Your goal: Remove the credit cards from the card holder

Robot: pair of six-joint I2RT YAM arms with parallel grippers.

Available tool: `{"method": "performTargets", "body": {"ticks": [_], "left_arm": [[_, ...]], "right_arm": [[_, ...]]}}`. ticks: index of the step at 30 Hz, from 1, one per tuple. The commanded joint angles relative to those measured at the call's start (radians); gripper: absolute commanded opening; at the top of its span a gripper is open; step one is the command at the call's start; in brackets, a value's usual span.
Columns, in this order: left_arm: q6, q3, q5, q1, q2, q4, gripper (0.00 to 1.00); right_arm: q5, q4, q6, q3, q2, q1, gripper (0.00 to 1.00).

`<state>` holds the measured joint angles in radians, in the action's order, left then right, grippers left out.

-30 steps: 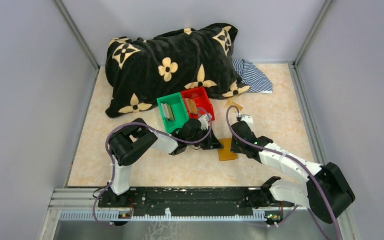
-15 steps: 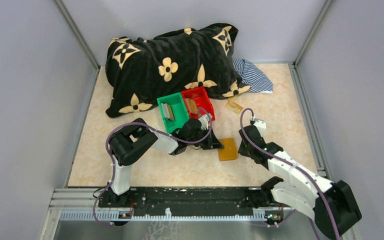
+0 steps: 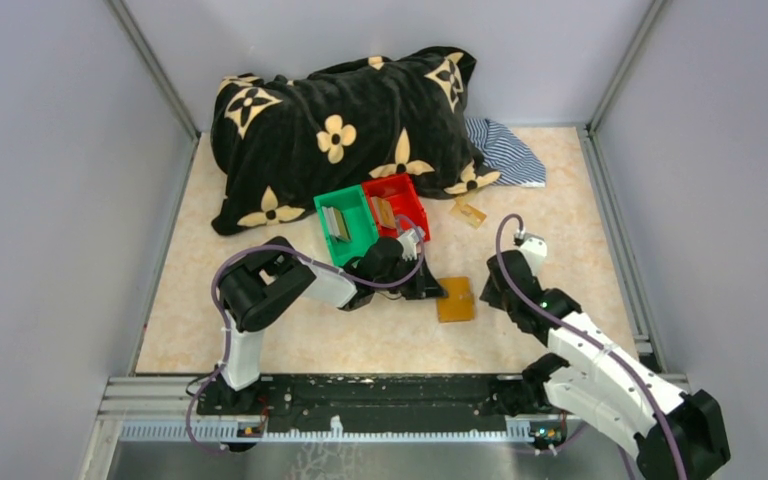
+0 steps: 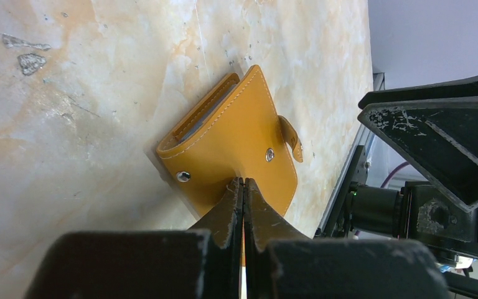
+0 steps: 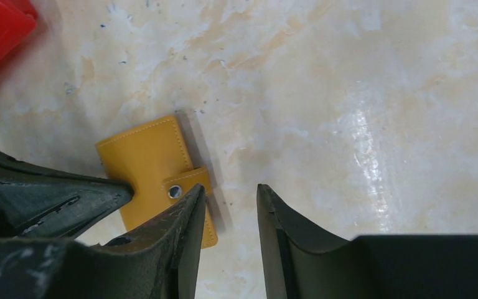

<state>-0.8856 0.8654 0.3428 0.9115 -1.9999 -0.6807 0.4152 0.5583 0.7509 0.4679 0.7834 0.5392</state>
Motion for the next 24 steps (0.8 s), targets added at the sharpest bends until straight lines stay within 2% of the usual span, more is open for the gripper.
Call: {"method": "performTargets", "body": {"ticks": [1,5,10,17,24], "left_arm": [[0.041,-0.023,-0.018,-0.005,-0.027,0.101,0.00],[0.043,-0.021,-0.021,-0.006,-0.029,0.102,0.00],[0.043,-0.026,-0.026,-0.007,-0.019,0.107,0.00],[0.047,-0.043,-0.038,-0.007,-0.008,0.109,0.01],[0.044,-0.039,-0.030,-0.007,-0.011,0.101,0.02]], "right_arm": [[-0.052,-0.104,-0.047,0.088,0.071,0.032,0.34],[-0.025,-0.166,-0.027,0.133,0.181,0.151,0.26],[-0.096,-0.290,-0.002,0.118,0.285,0.188,0.11],[-0.165,-0.326,-0.021,0.095,0.361,0.189,0.11],[-0.090,-0.231,-0.016,0.076,0.328,0.185,0.11]]}}
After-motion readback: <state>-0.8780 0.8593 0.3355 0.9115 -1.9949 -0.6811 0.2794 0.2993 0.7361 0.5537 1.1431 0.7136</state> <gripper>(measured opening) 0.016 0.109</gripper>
